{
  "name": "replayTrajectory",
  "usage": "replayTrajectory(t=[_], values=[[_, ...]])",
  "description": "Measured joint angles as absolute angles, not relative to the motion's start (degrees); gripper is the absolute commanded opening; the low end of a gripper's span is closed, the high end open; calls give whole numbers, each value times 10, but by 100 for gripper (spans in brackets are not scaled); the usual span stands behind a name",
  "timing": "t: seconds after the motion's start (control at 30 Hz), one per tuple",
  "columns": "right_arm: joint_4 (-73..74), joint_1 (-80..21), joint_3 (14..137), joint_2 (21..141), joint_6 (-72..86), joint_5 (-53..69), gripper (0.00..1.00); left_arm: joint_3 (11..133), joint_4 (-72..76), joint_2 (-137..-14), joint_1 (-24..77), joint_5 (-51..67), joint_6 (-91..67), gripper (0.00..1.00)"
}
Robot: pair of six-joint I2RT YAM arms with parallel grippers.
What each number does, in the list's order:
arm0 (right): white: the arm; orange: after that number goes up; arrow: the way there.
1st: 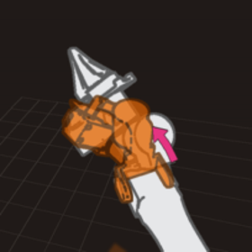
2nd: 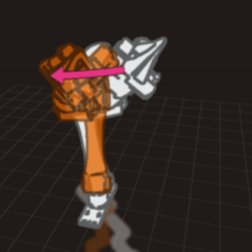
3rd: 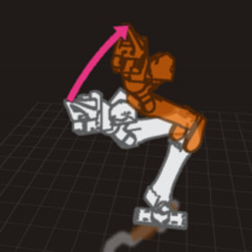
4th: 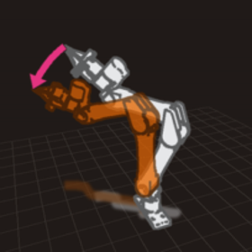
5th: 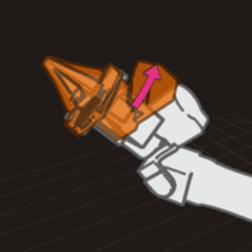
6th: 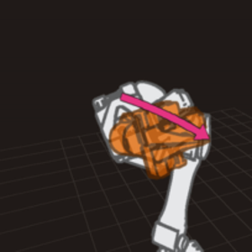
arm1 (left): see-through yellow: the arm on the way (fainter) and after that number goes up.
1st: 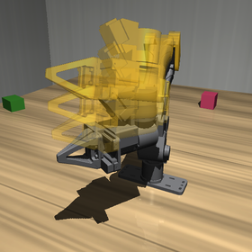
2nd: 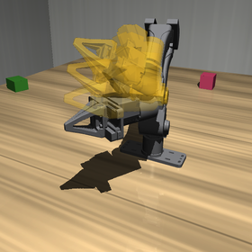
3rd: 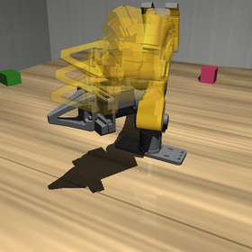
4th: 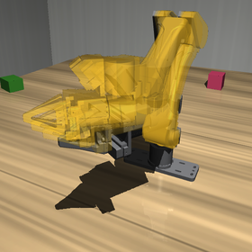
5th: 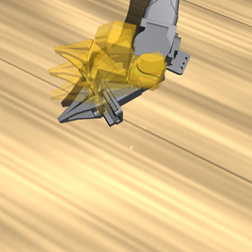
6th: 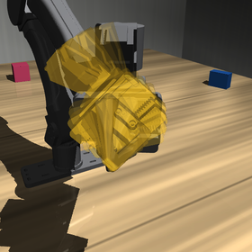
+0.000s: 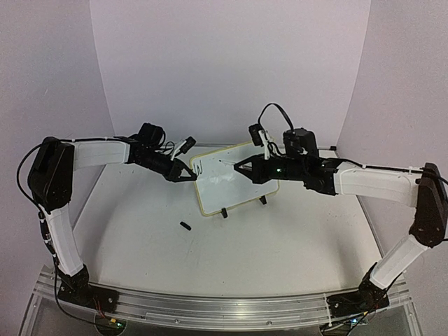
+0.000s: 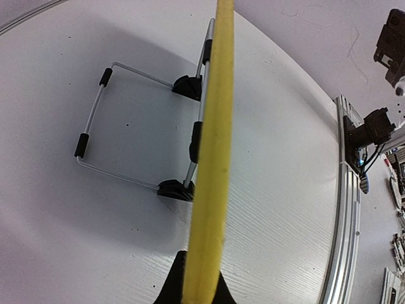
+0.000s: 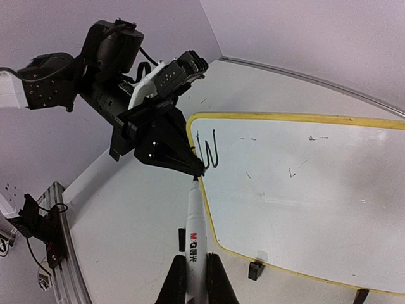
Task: Write a sentence on the whiteboard
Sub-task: Write on the whiteboard with the whiteboard.
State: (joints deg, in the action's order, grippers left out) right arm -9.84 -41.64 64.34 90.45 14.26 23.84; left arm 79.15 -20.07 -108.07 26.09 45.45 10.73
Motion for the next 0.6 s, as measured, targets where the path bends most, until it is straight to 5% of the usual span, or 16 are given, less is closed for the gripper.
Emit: replayTrajectory(t=[0.6], values=[[-154, -390, 676, 1003, 170, 303, 0, 792, -206, -1081, 261, 459, 123, 0]])
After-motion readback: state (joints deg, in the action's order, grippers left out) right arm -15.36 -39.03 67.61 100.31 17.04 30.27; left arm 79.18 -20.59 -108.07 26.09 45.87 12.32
